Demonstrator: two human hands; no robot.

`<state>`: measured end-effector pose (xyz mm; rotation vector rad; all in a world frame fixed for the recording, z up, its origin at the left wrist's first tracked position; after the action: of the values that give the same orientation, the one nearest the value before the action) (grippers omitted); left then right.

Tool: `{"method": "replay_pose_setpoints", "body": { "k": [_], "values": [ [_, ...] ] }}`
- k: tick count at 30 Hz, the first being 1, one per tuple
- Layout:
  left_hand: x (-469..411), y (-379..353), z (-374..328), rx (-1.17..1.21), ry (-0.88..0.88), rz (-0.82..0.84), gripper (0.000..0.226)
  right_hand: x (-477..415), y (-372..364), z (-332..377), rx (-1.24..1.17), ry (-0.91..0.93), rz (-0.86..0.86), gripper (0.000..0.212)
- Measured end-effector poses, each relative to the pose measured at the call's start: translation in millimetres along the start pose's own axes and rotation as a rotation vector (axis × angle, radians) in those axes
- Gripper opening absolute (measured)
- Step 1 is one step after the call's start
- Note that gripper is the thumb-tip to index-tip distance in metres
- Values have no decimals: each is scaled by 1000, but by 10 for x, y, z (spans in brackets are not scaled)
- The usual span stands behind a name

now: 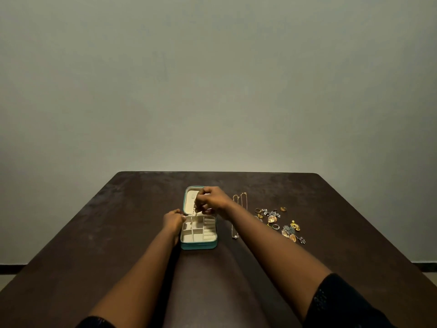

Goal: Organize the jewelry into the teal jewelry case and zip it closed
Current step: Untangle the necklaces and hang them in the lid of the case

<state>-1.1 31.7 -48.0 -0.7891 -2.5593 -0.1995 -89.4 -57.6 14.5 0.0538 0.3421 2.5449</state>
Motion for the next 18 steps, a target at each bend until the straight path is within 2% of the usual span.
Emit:
{"method": "replay_pose_setpoints", "body": {
  "k": [3, 6, 7, 9, 12, 15, 18],
  "values": [
    [-32, 22, -105, -113, -93, -89, 40, 19, 95, 84, -74, 17, 21, 21],
    [64, 26, -276, -233, -221, -178, 25, -19, 169, 132, -135, 17, 14, 16],
    [152, -18, -361, -254, -274, -153, 25, -39, 188, 157, -166, 19, -2, 15],
    [322, -166, -497, -220, -351, 7, 27, -77, 233, 210, -206, 29, -42, 16],
    [486, -331, -576, -99, -310, 190, 26, -67, 305, 300, -222, 38, -84, 19],
    [485, -386, -604, -111, -307, 241, 15, -17, 400, 361, -221, 46, -107, 18],
    [491, -376, -636, -99, -332, 198, 15, 26, 508, 389, -180, 60, -100, 12]
  ]
}}
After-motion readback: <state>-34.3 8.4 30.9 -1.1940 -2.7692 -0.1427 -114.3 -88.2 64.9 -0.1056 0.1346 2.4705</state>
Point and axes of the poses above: each hand's wrist, its own x-axis away from the middle knuckle, its own y-axis out of the back of the hand, z = x × y, the point moved 4 cm from there along -x, towards the middle knuckle, and after that the axes turned 10 degrees about y, right-handed, at the moved point
